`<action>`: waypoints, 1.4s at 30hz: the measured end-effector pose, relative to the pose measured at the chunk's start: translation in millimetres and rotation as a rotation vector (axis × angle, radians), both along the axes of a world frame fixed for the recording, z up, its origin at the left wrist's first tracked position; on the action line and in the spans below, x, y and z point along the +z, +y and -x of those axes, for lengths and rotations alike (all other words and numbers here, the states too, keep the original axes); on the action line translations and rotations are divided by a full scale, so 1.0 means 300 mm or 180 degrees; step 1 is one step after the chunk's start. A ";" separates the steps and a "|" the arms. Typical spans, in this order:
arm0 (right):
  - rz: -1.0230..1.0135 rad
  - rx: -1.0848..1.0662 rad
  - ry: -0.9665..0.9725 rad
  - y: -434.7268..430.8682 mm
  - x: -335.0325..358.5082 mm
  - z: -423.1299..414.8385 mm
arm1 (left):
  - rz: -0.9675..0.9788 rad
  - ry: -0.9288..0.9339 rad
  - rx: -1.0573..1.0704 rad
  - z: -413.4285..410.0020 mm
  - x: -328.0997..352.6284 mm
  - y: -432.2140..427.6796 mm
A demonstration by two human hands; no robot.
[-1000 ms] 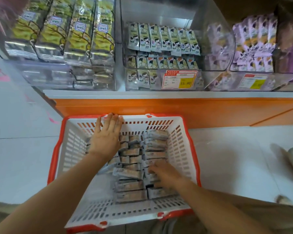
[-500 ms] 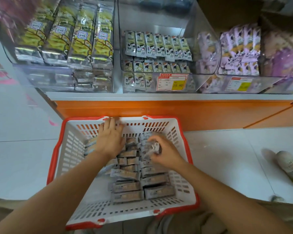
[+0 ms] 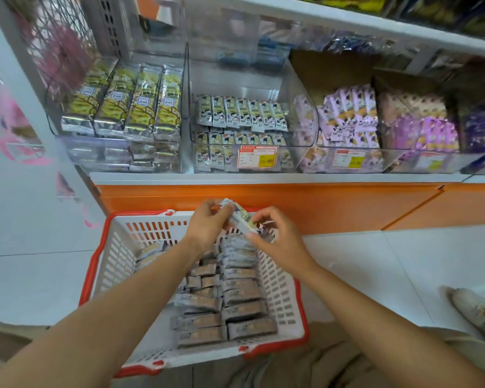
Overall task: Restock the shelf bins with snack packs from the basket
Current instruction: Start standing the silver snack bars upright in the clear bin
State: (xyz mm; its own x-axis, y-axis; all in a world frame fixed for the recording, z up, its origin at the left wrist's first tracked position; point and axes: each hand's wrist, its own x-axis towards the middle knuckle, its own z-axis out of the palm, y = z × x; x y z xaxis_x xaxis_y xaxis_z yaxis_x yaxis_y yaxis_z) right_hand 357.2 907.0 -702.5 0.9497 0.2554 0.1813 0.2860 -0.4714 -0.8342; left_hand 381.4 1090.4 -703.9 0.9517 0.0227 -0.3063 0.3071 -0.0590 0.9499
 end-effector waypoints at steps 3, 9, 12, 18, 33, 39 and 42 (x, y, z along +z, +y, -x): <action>0.0142 0.0014 -0.0308 -0.006 0.043 -0.001 | -0.0367 -0.0388 0.0024 0.001 0.053 -0.013; 0.0327 -0.0079 -0.0573 -0.029 0.147 -0.033 | -0.1144 -0.1228 0.0129 0.001 0.155 -0.037; 0.0240 -0.0317 -0.0697 -0.045 0.238 -0.068 | -0.2169 -0.2512 0.0498 -0.028 0.188 -0.010; 0.0622 -0.1123 -0.1001 -0.060 0.442 -0.243 | -0.4075 -0.2708 -0.0362 -0.121 0.171 0.090; 0.3493 -0.1715 0.0001 0.054 0.434 -0.553 | -0.4297 -0.3078 -0.0458 -0.160 0.086 0.138; 0.3794 -0.1727 0.0491 0.066 0.437 -0.597 | -0.4042 -0.3352 -0.0232 -0.170 0.065 0.138; 0.3879 -0.1767 0.0475 0.076 0.436 -0.598 | -0.4063 -0.3278 -0.0234 -0.166 0.075 0.136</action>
State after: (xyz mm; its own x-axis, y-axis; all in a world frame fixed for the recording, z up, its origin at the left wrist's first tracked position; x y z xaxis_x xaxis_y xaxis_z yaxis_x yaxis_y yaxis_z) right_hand 536.6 929.9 -571.7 0.9700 -0.2430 0.0028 -0.2391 -0.9523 0.1895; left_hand 431.2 1131.1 -681.5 0.7409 -0.3032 0.5993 -0.4244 -0.9029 0.0679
